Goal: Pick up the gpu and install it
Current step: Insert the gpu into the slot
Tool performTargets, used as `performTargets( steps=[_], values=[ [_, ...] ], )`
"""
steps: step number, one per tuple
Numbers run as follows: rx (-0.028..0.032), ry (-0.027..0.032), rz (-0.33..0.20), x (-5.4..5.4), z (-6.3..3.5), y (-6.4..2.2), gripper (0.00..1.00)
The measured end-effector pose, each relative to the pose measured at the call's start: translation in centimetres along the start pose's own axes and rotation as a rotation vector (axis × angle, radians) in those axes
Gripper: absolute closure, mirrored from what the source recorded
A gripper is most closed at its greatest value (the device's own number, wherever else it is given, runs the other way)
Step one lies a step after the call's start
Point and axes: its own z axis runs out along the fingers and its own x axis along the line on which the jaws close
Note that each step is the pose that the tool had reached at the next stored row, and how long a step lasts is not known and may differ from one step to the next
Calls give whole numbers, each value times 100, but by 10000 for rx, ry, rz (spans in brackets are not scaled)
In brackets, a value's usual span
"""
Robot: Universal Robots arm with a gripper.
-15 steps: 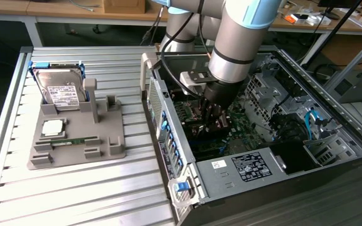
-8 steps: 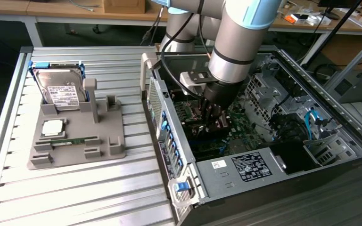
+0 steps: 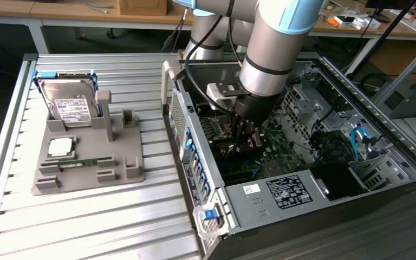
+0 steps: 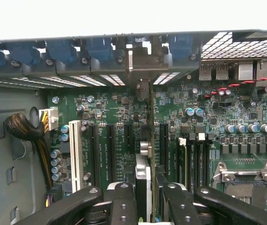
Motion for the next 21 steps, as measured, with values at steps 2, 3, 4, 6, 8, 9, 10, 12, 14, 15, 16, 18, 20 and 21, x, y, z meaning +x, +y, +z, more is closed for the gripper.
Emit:
performTargets(
  steps=[2, 3, 4, 6, 8, 9, 10, 12, 14, 15, 16, 18, 20, 21],
  values=[
    [0, 0, 1, 0, 0, 0, 73],
    [0, -1, 1, 0, -1, 0, 73],
    [0, -1, 1, 0, -2, 0, 73],
    [1, -3, 1, 0, -3, 4, 73],
    [1, -15, 1, 1, -3, 17, 73],
    [3, -25, 1, 1, -1, 29, 73],
    [2, -29, 0, 1, -2, 39, 73],
    [0, -45, 1, 2, -4, 47, 73],
    [-1, -67, 1, 2, -4, 48, 73],
    [-1, -77, 2, 2, -4, 48, 73],
    [-1, -86, 2, 2, -3, 48, 73],
    [-1, -92, 1, 2, -3, 48, 73],
    [-1, -96, 2, 2, -3, 48, 73],
    [-1, -100, 1, 2, -3, 48, 73]
  ],
)
